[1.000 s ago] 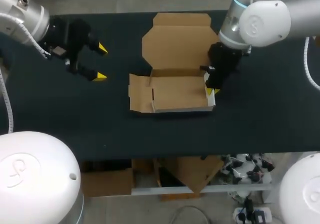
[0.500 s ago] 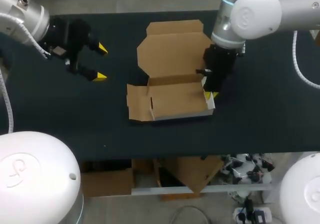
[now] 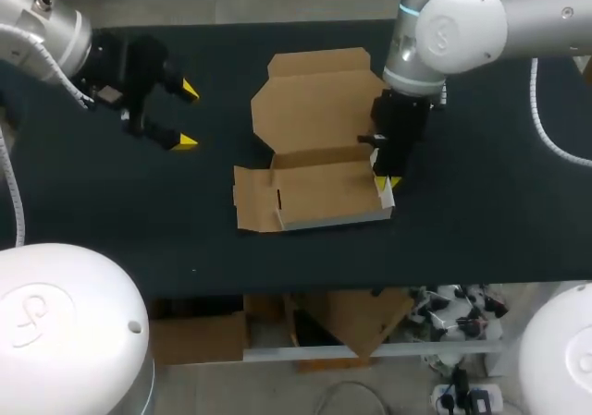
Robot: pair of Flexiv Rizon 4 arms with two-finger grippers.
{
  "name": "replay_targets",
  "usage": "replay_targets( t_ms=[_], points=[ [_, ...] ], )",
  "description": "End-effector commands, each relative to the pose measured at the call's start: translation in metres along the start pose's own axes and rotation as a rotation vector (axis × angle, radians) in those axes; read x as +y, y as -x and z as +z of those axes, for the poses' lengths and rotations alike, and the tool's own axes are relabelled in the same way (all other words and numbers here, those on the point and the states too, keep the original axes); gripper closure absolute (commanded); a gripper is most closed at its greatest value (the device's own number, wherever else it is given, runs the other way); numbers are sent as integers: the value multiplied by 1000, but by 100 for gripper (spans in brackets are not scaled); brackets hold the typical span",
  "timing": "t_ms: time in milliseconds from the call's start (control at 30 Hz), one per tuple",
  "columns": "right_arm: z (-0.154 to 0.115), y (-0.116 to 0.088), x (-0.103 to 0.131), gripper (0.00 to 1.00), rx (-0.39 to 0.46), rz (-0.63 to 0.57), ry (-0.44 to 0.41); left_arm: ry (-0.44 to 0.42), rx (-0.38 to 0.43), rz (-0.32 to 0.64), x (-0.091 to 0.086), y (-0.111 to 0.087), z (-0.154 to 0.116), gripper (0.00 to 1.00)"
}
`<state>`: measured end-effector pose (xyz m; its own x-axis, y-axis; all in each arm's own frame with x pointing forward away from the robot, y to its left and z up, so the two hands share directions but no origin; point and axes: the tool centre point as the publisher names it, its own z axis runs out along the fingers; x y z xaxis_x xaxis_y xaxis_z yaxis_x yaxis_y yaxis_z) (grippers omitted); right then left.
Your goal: Assemble the packaging by folding the flat box into shape, placing the metal phone stand inside, and closing the box properly
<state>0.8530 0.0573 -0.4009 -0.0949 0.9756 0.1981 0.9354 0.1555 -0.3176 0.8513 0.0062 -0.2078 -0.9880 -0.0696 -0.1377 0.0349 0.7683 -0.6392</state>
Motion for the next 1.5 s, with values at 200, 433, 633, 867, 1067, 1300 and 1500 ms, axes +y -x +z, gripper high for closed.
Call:
replay_targets(
  t_ms=[200,433,633,867,1067,1300,1500],
  points=[
    [6,3,2,100,0,10,-10,3,3,-1,0,0,-1,0],
    [8,3,3,100,-8,15,-2,3,3,-1,0,0,-1,0],
    [7,2,4,98,-31,16,15,3,3,-1,0,0,-1,0],
    [7,1,4,89,-60,21,32,3,3,-1,0,0,-1,0],
    [8,1,4,84,-75,19,43,3,3,-1,0,0,-1,0],
    [10,1,6,83,-101,25,50,3,3,-1,0,0,-1,0],
    [10,0,8,99,-128,38,71,3,3,-1,0,0,-1,0]
  ],
)
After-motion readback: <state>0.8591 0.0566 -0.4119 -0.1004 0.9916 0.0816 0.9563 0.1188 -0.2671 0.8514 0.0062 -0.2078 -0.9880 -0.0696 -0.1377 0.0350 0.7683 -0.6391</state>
